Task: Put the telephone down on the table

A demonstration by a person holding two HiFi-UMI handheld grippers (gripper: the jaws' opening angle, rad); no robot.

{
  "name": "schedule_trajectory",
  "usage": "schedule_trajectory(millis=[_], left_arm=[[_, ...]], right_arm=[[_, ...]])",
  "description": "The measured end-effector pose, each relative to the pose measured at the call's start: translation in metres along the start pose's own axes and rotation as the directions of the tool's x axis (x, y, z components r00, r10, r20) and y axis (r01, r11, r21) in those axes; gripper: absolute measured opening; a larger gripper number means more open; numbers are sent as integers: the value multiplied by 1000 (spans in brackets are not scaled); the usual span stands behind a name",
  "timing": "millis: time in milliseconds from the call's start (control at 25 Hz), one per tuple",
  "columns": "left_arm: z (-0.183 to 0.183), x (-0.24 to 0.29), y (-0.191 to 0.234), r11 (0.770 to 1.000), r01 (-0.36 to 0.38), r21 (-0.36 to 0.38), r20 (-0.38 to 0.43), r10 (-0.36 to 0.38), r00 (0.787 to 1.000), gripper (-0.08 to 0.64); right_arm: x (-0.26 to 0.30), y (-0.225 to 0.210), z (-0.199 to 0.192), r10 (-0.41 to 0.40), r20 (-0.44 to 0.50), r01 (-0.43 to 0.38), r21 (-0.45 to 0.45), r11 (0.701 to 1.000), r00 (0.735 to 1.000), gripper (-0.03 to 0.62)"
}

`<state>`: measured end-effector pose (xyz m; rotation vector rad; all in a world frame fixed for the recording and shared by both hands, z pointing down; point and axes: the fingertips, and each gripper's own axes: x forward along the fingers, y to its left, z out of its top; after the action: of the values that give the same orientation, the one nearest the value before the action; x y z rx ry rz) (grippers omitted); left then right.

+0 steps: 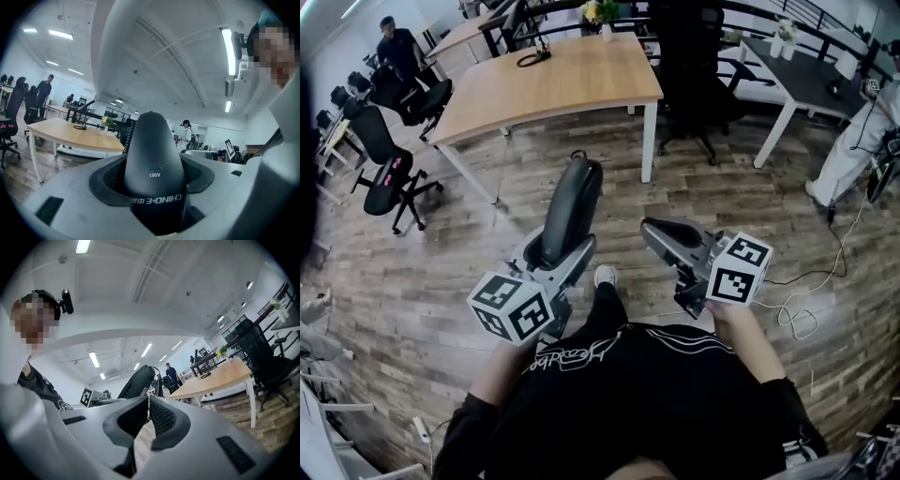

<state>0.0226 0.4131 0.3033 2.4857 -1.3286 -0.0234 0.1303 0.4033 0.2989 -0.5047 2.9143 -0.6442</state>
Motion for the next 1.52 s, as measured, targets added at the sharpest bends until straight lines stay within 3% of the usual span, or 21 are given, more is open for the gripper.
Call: schedule_trajectory(millis=[320,600,800,1080,1520], left_arm=[[15,67,76,1000,22,-17,-41,-22,999,284],[34,154,167,997,26,-66,-120,-34,992,284],[38,205,249,999,-23,-43,-157,16,987,284],[85,258,342,998,-70,-9,-140,68,988,284],[104,305,394,992,-124,-26,-131,119,984,284]], right_arm=[[52,-81,16,-57,-6,57,58,997,998,41],[118,-182,49,-110,-33,114,135,984,993,41],[170,-255,63,-105,-18,107,210,972,994,41],[250,-320,99,-96,-48,103,173,980,994,41],[291,-389,124,-95,-92,104,104,989,991,41]])
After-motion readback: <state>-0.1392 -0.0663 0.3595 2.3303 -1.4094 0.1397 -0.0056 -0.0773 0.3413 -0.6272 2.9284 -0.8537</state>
